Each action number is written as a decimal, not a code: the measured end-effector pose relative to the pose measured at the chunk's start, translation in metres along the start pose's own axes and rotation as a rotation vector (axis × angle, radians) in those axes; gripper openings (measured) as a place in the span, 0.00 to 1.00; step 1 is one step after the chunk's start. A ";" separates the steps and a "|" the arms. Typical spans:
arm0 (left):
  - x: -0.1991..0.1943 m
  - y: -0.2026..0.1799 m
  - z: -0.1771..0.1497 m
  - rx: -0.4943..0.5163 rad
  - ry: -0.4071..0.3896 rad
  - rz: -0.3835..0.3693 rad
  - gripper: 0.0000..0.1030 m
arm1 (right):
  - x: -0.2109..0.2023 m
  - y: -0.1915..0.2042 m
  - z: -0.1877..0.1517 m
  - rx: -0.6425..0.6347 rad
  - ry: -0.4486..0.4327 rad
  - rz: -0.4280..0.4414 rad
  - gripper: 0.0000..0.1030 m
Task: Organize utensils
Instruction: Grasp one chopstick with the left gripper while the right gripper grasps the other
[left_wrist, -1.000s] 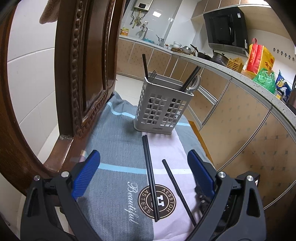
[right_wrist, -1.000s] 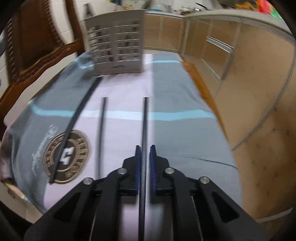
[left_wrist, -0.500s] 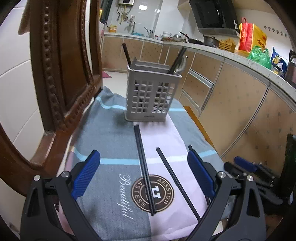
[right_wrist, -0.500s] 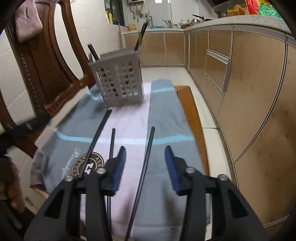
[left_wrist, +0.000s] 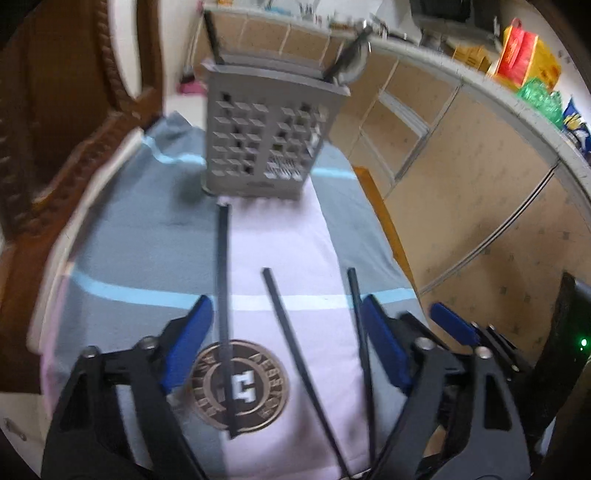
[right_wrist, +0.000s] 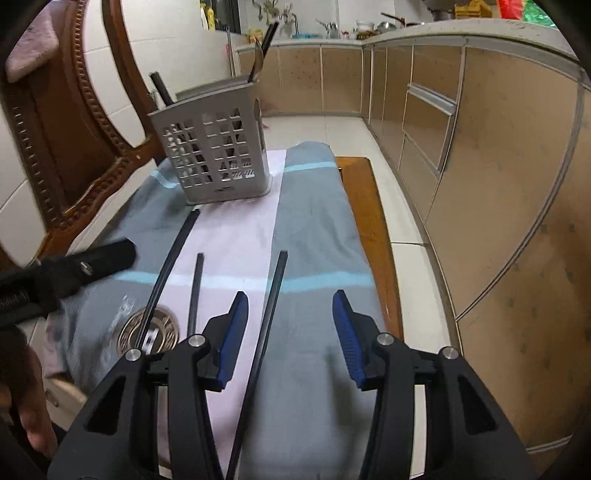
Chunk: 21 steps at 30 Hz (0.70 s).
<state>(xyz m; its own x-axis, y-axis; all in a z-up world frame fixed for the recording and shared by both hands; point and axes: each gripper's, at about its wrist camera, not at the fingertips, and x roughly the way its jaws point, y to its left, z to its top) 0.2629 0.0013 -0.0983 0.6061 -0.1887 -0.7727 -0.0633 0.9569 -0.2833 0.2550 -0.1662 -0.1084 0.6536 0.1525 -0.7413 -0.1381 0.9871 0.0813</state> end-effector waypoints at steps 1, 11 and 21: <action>0.008 -0.004 0.003 0.003 0.020 0.003 0.70 | 0.007 0.001 0.004 0.000 0.012 0.000 0.46; 0.090 0.002 0.025 -0.042 0.246 0.119 0.56 | 0.071 0.018 0.028 -0.067 0.132 -0.026 0.44; 0.107 0.010 0.037 -0.016 0.248 0.123 0.09 | 0.095 0.022 0.037 -0.093 0.169 0.044 0.09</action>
<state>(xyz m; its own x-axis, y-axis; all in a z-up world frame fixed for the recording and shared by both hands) 0.3559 -0.0009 -0.1629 0.3807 -0.1215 -0.9167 -0.1381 0.9727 -0.1863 0.3417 -0.1287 -0.1522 0.5119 0.1773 -0.8406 -0.2369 0.9697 0.0602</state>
